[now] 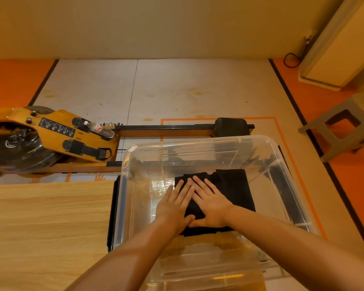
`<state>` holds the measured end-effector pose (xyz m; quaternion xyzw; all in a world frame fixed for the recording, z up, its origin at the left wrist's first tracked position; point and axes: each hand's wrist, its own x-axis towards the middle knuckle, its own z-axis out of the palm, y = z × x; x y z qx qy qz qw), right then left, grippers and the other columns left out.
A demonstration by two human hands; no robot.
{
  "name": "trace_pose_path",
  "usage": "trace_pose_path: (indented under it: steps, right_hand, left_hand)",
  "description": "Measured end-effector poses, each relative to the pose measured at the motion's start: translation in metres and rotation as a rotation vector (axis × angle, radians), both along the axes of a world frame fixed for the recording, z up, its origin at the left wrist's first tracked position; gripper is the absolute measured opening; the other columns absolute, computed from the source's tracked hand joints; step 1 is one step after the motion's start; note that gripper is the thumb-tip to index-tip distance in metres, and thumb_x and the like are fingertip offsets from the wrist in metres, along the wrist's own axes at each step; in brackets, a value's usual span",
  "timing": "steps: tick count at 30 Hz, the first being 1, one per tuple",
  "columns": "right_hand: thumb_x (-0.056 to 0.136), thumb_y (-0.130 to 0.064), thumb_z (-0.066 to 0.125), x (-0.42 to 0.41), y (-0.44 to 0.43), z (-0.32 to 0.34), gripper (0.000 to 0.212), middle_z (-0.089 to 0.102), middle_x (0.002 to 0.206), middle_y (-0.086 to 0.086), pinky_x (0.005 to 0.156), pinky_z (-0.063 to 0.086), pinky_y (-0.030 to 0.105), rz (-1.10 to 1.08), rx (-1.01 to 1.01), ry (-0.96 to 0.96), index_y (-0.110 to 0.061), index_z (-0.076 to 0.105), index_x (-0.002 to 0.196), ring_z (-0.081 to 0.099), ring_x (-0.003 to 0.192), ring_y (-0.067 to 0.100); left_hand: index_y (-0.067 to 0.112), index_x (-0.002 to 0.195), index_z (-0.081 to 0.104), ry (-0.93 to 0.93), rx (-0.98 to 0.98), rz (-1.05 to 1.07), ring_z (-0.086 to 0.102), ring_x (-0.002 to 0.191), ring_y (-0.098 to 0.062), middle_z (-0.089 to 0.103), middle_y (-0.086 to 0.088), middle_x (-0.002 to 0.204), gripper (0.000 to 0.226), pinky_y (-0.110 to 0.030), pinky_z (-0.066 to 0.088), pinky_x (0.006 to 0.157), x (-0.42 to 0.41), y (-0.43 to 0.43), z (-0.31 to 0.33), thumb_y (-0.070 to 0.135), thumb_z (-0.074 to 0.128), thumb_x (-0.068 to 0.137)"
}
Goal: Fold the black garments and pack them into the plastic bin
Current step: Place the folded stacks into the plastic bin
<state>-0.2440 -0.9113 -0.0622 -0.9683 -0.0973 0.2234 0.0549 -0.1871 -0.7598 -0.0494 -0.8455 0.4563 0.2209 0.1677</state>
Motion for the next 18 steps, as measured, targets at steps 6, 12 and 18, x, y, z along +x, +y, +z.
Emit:
trace_pose_path:
  steps: [6,12,18]
  right_hand:
    - [0.072,-0.083,0.048,0.003,0.004,0.002,0.124,-0.04,0.143,0.004,0.105,-0.029,0.038,0.021,-0.06,0.085,-0.011,-0.018,0.149,-0.039,0.135,0.023]
    - [0.072,-0.082,0.05,0.005,0.009,0.001,0.124,-0.039,0.144,0.004,0.106,-0.029,0.039,-0.018,-0.097,0.075,-0.012,-0.017,0.15,-0.04,0.132,0.022]
    - [0.074,-0.081,0.049,0.004,0.011,0.015,0.122,-0.024,0.157,0.01,0.108,-0.025,0.038,-0.027,-0.109,0.082,-0.009,-0.014,0.151,-0.029,0.142,0.024]
  left_hand:
    - [0.012,0.133,-0.038,-0.119,0.138,0.0,-0.035,0.138,-0.025,-0.043,-0.007,0.14,0.09,-0.044,-0.023,0.11,0.004,-0.005,-0.009,0.071,0.017,0.092]
    - [0.014,0.132,-0.038,-0.063,0.097,0.047,-0.041,0.129,-0.022,-0.044,-0.005,0.139,0.093,-0.042,-0.02,0.113,0.009,0.0,-0.015,0.075,0.019,0.089]
    - [0.015,0.139,-0.033,-0.025,0.082,0.02,-0.029,0.142,-0.02,-0.03,-0.003,0.156,0.09,-0.041,-0.014,0.117,0.011,0.001,0.0,0.072,0.019,0.091]
